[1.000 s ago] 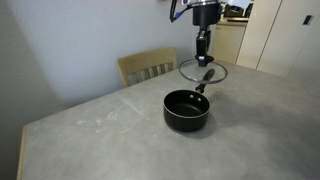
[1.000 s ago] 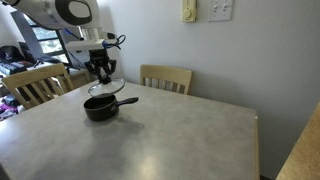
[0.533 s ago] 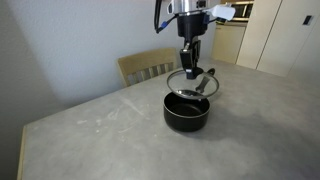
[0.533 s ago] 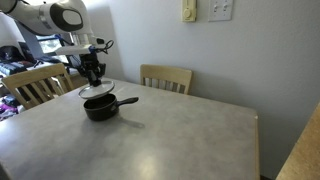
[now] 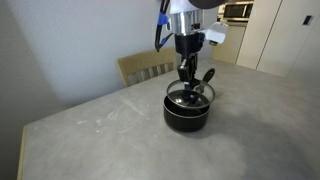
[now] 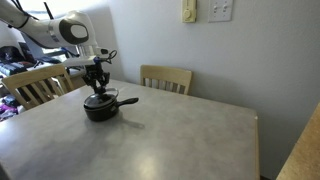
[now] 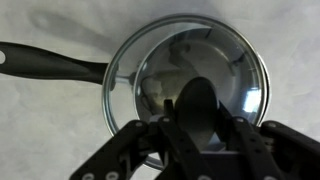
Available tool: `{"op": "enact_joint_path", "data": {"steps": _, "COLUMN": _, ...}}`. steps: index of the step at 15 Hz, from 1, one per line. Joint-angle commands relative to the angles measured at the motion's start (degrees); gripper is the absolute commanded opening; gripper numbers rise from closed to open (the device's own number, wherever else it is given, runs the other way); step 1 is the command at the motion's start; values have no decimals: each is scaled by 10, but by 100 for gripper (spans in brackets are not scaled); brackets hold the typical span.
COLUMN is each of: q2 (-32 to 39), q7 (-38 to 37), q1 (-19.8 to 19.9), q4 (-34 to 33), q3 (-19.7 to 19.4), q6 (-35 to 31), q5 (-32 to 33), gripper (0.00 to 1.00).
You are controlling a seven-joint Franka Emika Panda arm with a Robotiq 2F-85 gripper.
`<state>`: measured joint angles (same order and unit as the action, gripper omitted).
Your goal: Put the lid on the pot
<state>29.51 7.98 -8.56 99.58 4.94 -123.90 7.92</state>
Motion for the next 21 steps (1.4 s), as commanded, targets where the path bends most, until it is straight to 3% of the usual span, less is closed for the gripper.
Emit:
{"op": "enact_joint_path", "data": {"steps": 1, "q2": 32, "q7": 15, "q1": 12, "q4": -37, "q3": -4, "q6": -16, "q5": 8, "gripper": 15}}
{"op": "enact_joint_path", "data": {"steps": 9, "q2": 54, "q7": 14, "q1": 14, "q4": -75, "q3": 3, "q6": 10, "q5": -9, "gripper": 15}}
{"op": "enact_joint_path", "data": {"steps": 21, "q2": 30, "q7": -12, "q1": 3, "q4": -39, "q3": 10, "q6": -2, "q5": -10, "gripper": 15}}
